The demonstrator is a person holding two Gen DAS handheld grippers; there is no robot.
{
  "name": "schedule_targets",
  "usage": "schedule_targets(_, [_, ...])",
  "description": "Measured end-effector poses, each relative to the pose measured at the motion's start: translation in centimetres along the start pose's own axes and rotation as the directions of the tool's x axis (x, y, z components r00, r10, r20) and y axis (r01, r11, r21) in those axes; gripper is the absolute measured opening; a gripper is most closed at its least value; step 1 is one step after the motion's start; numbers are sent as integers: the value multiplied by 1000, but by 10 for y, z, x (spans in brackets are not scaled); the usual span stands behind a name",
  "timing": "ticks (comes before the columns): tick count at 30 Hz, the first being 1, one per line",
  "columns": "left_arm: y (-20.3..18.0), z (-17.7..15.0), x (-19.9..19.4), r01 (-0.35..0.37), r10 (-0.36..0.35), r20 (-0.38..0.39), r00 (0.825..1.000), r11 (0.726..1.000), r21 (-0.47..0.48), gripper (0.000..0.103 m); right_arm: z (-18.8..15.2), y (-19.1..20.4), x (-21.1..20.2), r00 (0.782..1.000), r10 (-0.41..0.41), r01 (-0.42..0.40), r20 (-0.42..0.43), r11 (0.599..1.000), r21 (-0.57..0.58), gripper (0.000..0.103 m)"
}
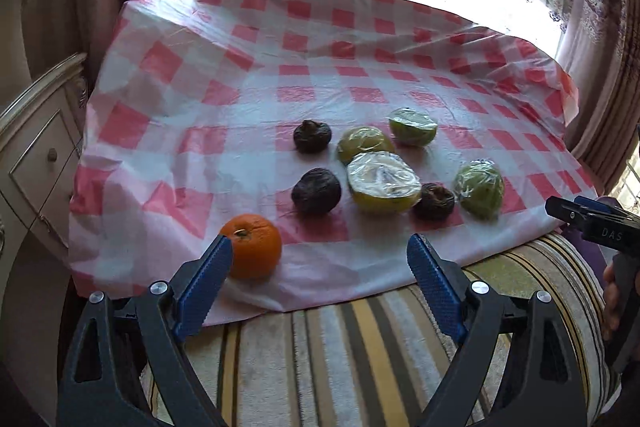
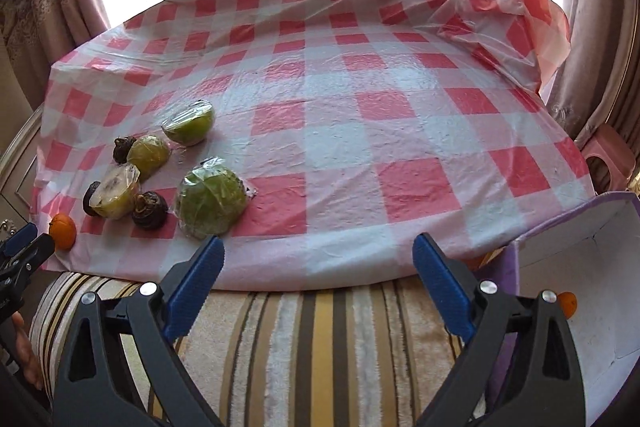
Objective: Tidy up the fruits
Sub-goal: 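Grasp the last orange with the left gripper while the right grasps the wrapped cabbage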
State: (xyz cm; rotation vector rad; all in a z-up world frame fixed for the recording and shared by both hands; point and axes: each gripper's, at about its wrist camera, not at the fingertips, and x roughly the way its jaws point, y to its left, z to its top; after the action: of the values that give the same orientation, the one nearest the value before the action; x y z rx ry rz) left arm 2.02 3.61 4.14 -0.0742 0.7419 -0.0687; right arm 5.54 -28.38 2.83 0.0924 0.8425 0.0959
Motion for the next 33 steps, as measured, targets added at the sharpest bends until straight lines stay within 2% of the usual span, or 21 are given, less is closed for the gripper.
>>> schedule_targets(3, [19,-1,-2,-6,6,1,1000,1000,-26,83,4,18,6,1000,6,-6,-6,999,-46,95])
schedule_targets(8, [33,3,3,-50,50,-7,999,999,6,69,12,46,14,1000,18,-18,2,994,-111,95])
schedule_targets(10, [36,4,5,-47,47,-15,999,999,4,65,16,55,19,1000,14,-13,5,991,-130,96])
schedule_targets(13, [33,5,15,-42,44,-48,998,998,53,60,21,66,30,1000,5,-5,-3,988,-155,95])
schedule_targets(19, [19,10,33,-80,96,-89,991,982,172,60,25,74,46,1000,-17,13,-21,984,-176,95])
schedule_targets(24, [17,8,43,-122,150,-118,982,969,213,55,25,76,58,998,-14,4,-57,983,-182,95])
schedule_targets(26, [15,6,46,-106,139,-136,981,969,225,45,25,77,60,998,-10,-2,-61,982,-187,95])
schedule_targets(30, [10,5,47,-124,161,-132,978,960,252,43,25,80,65,997,-11,-4,-74,980,-201,94])
schedule_targets(33, [11,6,45,-93,128,-140,982,968,235,43,24,82,69,996,-6,-13,-89,977,-211,89])
